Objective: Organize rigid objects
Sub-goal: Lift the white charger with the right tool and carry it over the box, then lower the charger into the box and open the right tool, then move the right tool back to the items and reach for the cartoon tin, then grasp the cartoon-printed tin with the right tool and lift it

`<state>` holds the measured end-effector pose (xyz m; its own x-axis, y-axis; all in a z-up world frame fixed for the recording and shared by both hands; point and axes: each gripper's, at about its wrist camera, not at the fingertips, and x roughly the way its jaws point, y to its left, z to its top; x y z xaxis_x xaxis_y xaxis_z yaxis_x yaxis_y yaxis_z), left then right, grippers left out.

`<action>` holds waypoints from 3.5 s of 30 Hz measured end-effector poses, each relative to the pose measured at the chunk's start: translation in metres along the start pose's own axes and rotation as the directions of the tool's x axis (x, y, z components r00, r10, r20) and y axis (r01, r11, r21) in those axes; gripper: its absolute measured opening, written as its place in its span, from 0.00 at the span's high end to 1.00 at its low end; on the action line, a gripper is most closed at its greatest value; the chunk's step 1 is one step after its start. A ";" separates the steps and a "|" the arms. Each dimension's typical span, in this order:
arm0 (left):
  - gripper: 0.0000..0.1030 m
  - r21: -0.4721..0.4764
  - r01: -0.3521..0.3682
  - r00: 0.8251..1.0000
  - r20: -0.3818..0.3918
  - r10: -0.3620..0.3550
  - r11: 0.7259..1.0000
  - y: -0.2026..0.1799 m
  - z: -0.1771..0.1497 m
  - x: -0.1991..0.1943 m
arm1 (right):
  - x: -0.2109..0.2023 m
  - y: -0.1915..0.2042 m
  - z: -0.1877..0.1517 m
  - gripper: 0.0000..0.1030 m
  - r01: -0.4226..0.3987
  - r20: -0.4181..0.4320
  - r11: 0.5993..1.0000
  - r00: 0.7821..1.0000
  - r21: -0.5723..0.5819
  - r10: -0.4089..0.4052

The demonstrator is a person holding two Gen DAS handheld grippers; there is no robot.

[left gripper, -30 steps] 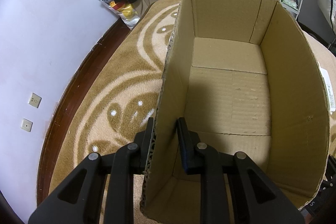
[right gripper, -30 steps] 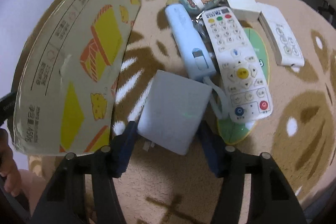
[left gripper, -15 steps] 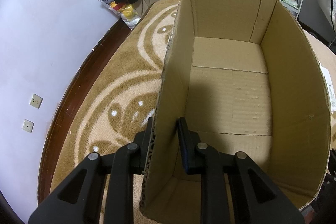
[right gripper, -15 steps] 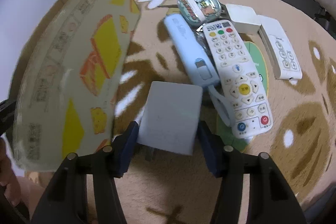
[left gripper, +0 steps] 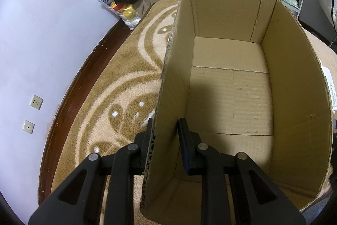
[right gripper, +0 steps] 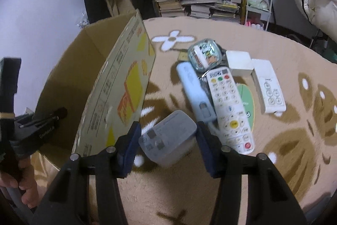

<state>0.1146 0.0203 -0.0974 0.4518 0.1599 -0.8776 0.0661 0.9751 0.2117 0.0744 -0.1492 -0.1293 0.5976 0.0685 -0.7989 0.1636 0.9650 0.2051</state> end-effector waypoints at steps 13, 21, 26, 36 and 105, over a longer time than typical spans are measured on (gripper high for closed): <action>0.80 -0.001 -0.001 1.000 0.000 0.001 1.000 -0.002 0.000 0.000 | -0.048 0.006 0.057 0.46 -0.047 0.165 0.999 0.985 -0.025 0.050; 0.80 -0.002 0.000 1.000 -0.001 0.000 1.000 -0.002 0.000 0.000 | -0.061 0.050 0.094 0.46 -0.105 0.226 0.989 0.966 -0.100 0.125; 0.80 -0.004 0.001 1.000 -0.001 -0.001 1.000 -0.003 0.000 0.000 | -0.043 0.074 0.099 0.46 -0.144 0.190 0.983 0.968 -0.114 0.164; 0.80 -0.004 0.000 1.000 0.002 0.000 1.000 -0.003 -0.001 0.000 | -0.001 0.084 0.076 0.45 -0.142 0.037 0.979 0.988 -0.146 0.149; 0.80 0.002 -0.044 0.998 0.037 0.044 0.999 -0.010 0.002 -0.002 | 0.094 -0.054 0.087 0.37 0.089 0.047 0.994 0.995 -0.065 -0.086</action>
<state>0.1150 0.0099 -0.0973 0.4872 0.1968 -0.8508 0.0480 0.9668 0.2511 0.1902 -0.2168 -0.1661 0.6174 -0.0268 -0.7862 0.1648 0.9817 0.0960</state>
